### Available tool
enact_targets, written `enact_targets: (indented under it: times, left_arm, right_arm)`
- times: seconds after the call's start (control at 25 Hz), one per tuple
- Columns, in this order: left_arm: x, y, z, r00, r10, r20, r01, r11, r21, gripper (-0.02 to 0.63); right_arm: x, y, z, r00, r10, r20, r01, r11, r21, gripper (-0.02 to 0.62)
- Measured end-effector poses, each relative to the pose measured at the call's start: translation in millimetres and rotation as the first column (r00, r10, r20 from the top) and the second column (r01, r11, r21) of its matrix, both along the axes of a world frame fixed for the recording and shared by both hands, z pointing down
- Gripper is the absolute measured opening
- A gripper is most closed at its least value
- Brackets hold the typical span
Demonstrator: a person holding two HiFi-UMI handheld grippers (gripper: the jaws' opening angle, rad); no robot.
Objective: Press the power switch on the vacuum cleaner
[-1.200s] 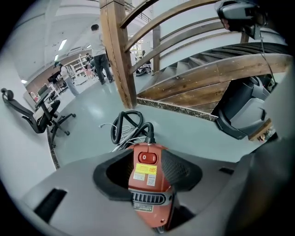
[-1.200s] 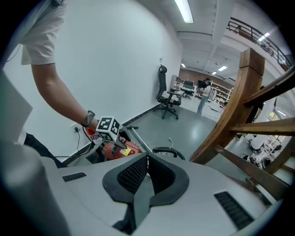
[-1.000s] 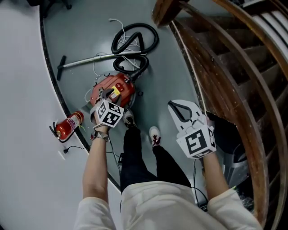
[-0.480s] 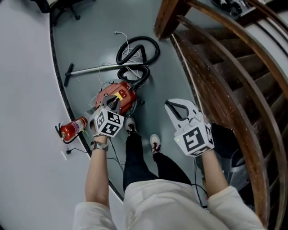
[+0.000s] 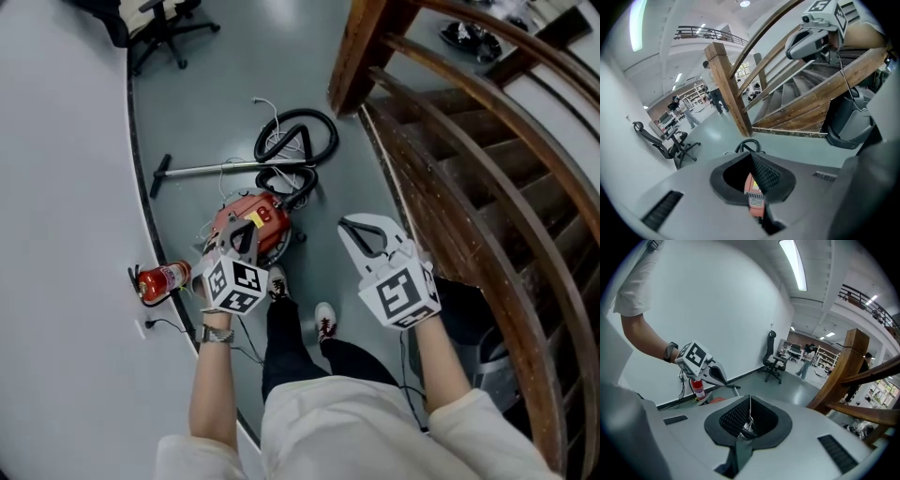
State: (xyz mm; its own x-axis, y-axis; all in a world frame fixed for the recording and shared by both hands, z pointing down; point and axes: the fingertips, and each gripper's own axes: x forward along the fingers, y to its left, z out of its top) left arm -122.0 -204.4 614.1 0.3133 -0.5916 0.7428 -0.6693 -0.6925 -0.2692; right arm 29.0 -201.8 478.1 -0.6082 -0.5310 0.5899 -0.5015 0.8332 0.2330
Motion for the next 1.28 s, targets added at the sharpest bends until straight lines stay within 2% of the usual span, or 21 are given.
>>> enact_targets:
  times: [0.36, 0.76, 1.0, 1.28]
  left_arm:
    - [7, 28, -72, 1.0, 0.003, 0.016, -0.004, 0.995, 0.096, 0.002]
    - [23, 57, -157, 1.0, -0.018, 0.006, 0.016, 0.976, 0.217, 0.002]
    - [32, 78, -192, 0.999, -0.053, 0.007, 0.049, 0.961, 0.273, 0.002]
    - [46, 96, -228, 0.998, -0.057, 0.027, 0.045, 0.945, 0.323, 0.002]
  right_arm:
    - [6, 12, -38, 1.0, -0.002, 0.017, 0.001, 0.999, 0.049, 0.03]
    - [5, 42, -86, 0.998, -0.058, 0.019, 0.055, 0.989, 0.139, 0.03]
    - [18, 59, -111, 0.995, -0.096, 0.007, 0.094, 0.98, 0.174, 0.03]
    - [31, 73, -141, 0.994, -0.102, 0.034, 0.092, 0.972, 0.215, 0.03]
